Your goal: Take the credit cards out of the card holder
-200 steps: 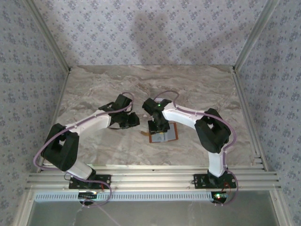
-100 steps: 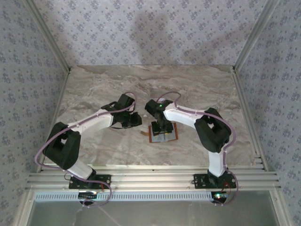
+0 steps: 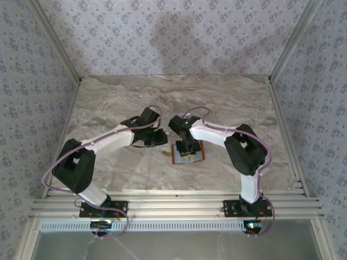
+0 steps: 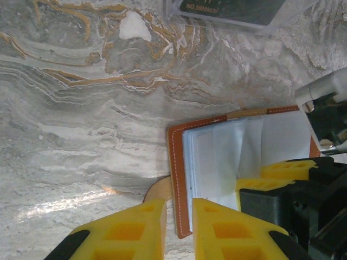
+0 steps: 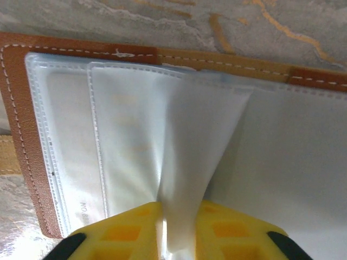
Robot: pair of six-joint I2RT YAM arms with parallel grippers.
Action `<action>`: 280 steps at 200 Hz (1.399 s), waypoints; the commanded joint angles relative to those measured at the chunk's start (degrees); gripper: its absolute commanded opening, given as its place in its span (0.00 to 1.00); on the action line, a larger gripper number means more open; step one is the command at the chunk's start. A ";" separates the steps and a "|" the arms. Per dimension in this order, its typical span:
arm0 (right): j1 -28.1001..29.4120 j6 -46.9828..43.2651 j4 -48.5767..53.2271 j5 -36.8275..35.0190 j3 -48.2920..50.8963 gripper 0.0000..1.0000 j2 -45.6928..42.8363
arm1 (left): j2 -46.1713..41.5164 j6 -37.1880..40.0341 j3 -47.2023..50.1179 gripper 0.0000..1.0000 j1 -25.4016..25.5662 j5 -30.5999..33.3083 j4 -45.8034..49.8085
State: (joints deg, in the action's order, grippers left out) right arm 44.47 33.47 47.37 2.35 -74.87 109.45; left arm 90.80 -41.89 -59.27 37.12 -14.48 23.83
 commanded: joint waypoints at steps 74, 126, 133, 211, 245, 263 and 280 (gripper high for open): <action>-1.74 5.75 -16.52 14.25 8.39 0.17 -3.72 | 2.55 -3.20 0.33 0.19 0.83 -2.78 -0.68; -3.24 7.00 -21.80 18.24 11.52 0.17 -3.34 | 6.48 -4.93 0.74 0.14 0.84 -6.57 -2.30; -3.45 7.20 -22.36 18.71 11.95 0.17 -3.39 | 7.12 -5.09 0.81 0.14 0.91 -7.18 -2.67; -4.96 8.36 -26.41 21.81 14.49 0.17 -3.10 | 10.79 -6.82 0.52 0.08 0.90 -6.41 -0.73; -5.27 8.70 -27.58 22.76 15.21 0.19 -3.19 | 11.23 -6.59 -0.02 0.08 0.91 -6.98 -0.54; -5.23 8.91 -27.56 22.79 15.28 0.24 -3.72 | 11.00 -6.13 -0.25 0.09 0.92 -7.84 -0.90; -5.34 9.06 -26.95 22.26 15.33 0.31 -5.02 | 10.71 -5.78 -0.56 0.09 0.97 -8.27 -0.91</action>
State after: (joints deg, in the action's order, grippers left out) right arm 39.24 41.65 18.59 26.30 -60.88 105.62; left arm 101.43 -48.07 -58.67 37.67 -21.30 21.41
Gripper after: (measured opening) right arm 0.275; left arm 0.089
